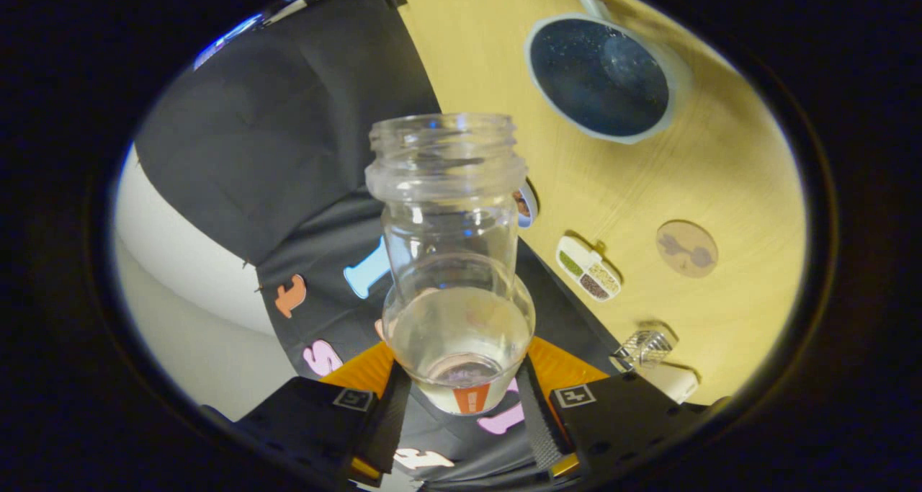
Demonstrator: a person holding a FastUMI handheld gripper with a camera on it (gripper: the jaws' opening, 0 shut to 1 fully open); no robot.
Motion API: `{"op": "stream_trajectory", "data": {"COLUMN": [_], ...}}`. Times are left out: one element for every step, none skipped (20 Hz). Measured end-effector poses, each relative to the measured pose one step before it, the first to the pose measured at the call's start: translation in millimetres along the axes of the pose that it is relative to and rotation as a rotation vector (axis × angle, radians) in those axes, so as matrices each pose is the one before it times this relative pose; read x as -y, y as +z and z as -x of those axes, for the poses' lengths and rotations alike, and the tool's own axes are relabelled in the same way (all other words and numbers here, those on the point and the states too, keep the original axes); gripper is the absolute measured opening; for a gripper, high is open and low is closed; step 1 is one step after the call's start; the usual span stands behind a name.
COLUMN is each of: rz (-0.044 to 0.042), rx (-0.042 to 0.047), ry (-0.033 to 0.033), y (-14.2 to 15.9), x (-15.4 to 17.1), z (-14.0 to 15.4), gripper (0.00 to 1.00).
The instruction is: Take the bottle from table, then pour the juice into the cup, finally place the bottle on the coaster
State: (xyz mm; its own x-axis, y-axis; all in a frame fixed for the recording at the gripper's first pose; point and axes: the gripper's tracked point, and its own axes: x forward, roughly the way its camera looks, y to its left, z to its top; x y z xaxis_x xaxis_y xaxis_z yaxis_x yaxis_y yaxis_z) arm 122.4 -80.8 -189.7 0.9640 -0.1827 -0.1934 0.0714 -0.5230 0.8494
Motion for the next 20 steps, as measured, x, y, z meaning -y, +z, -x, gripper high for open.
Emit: {"op": "stream_trajectory", "data": {"rz": [0.04197, 0.04688, 0.05126, 0.05549, 0.05782, 0.05891, 0.06329, 0.06098, 0.05421, 0.04798, 0.04415, 0.04173, 0.04242, 0.04287, 0.04025, 0.04014, 0.04165, 0.04012, 0.03056, 0.03217], "rx": [-0.00117, -0.00046, 0.00052, 0.0009, -0.00377, -0.00371, -0.00441, 0.00012, -0.00075, -0.00049, -0.00252, -0.00141, -0.00077, 0.00129, -0.00344, 0.00023, 0.00707, 0.00984, 0.00667, 0.00605], "ry": [-0.00745, -0.01067, -0.01131, -0.01458, -0.01327, -0.01212, -0.01117, -0.01243, -0.01038, -0.00634, -0.00705, -0.00835, -0.00836, -0.01022, -0.00641, -0.00517, -0.01014, -0.01499, -0.0071, -0.00837], "y": [-2.17, -0.52, -0.61, 0.67, -2.06, -2.41, -4.43, -2.22, -1.84, -0.6, -3.03, -2.73, -2.32, -2.68, -4.35, -3.98, -1.75, -1.33, -1.84, -0.31], "x": [3.13, 3.03, 3.41, 4.33, 2.83, 2.57, 2.7, 3.68, 2.13, 0.47, 2.4, 1.93, 2.98, 3.83, 1.84, 1.14, 1.42, 4.89, 2.42, 1.58], "z": [3.17, 2.61, 1.36, 3.42, -0.98, -0.02, -2.46, -1.85, -0.05, -1.25, -0.28, -0.62, -0.25, -0.41, -0.85, -0.7, -1.65, 0.07, 0.43, 0.11], "gripper": [0.75, 0.75, 0.75, 0.75, 0.75, 0.75, 0.75, 0.75, 0.75, 0.75, 0.75, 0.75, 0.75, 0.75, 0.75, 0.75, 0.75, 0.75, 0.75, 0.75]}}
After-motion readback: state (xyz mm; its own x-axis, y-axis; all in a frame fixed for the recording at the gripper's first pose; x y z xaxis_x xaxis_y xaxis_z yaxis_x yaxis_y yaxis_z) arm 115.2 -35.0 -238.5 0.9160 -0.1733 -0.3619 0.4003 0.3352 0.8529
